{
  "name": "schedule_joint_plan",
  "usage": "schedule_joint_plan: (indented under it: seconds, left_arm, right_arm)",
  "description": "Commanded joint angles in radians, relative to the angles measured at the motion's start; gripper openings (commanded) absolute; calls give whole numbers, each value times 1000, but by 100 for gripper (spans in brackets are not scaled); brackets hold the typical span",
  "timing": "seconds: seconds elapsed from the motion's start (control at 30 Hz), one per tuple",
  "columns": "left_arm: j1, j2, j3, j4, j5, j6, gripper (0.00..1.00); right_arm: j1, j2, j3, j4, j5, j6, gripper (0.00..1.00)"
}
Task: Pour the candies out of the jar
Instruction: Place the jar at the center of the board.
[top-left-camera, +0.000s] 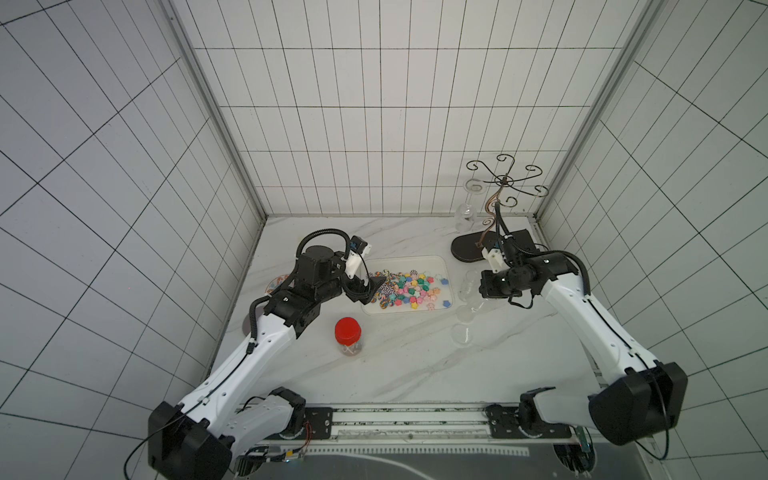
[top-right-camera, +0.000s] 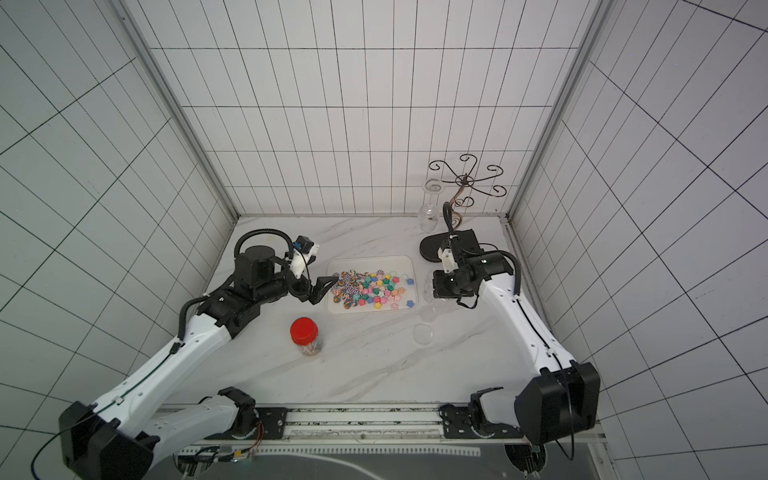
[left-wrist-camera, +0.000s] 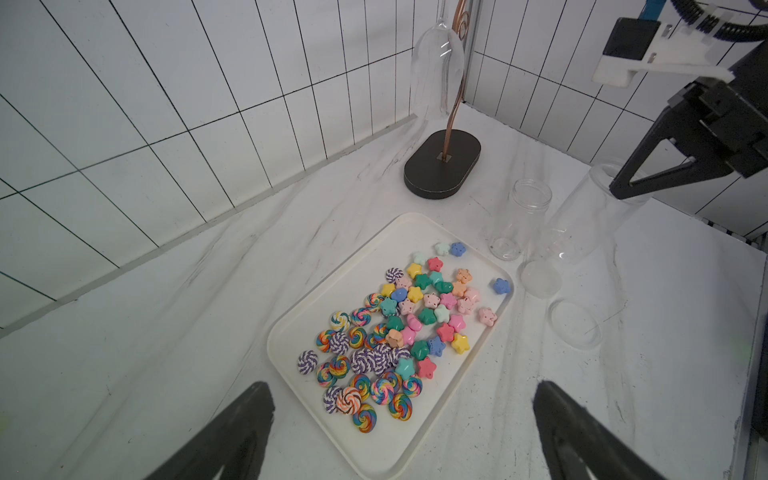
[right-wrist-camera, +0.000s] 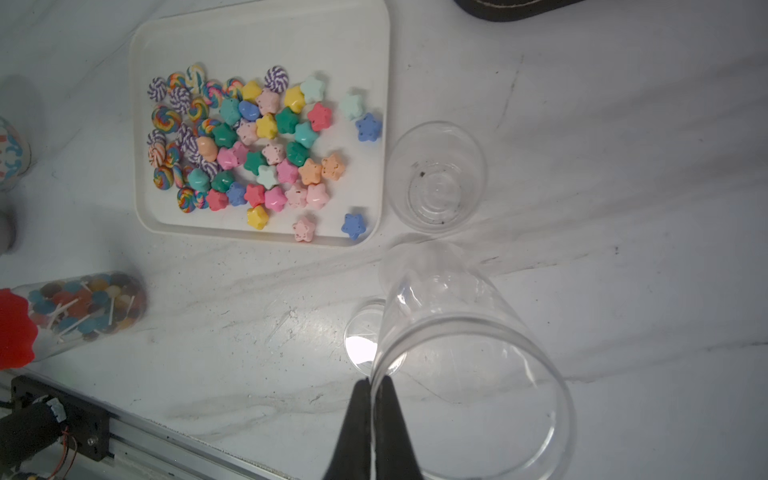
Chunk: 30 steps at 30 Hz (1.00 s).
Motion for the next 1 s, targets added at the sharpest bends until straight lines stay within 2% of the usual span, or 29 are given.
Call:
schedule_joint_plan:
  seconds: [0.0, 0.13, 0.33, 0.6, 0.97]
  left_arm:
    - [11, -8, -5, 14, -3, 3, 97]
    - [17, -4, -4, 15, -5, -4, 97]
    - [24, -2, -7, 18, -26, -12, 97]
    - [30, 1, -7, 21, -24, -16, 97]
    - [31, 7, -5, 20, -19, -17, 97]
  right_arm:
    - [109, -4, 7, -1, -8, 53, 0]
    - [200, 13, -18, 61, 9, 102, 0]
    - [264, 69, -55, 118, 26, 125, 0]
    - [312, 122, -62, 124, 53, 139, 0]
    - [327, 158, -93, 141, 78, 126, 0]
